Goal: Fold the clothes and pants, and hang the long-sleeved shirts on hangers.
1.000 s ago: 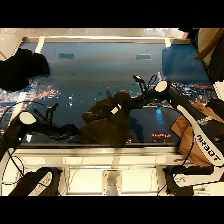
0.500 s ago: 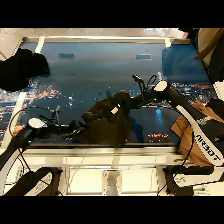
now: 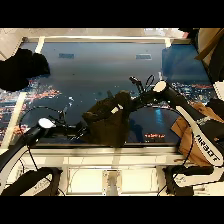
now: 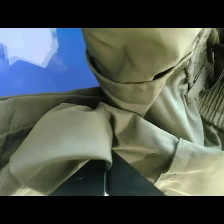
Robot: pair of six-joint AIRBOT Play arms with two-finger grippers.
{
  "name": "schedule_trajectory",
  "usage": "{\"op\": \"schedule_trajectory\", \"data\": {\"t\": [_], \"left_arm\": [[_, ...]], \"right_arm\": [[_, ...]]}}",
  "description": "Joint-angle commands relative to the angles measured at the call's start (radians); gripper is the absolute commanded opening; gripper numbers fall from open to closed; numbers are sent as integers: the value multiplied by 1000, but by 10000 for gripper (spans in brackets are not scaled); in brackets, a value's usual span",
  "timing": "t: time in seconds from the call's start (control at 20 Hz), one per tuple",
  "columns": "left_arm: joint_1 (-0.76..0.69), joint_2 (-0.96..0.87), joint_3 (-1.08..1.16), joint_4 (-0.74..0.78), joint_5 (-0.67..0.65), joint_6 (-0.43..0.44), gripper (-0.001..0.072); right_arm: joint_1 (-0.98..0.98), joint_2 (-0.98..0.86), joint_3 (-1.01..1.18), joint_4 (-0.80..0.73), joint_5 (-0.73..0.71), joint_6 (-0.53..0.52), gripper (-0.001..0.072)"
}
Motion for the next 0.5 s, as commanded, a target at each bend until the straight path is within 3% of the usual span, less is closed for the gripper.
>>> {"op": "schedule_trajectory", "data": {"t": [0.0, 0.25, 0.45], "left_arm": [[47, 10, 26, -2, 30, 54, 13], [224, 145, 237, -1, -55, 120, 10], [227, 250, 512, 60, -174, 119, 10]], "right_arm": [[-24, 18, 28, -23, 43, -10, 27], [-108, 158, 221, -51, 142, 4, 26], [-92, 338, 362, -48, 145, 19, 26]]}}
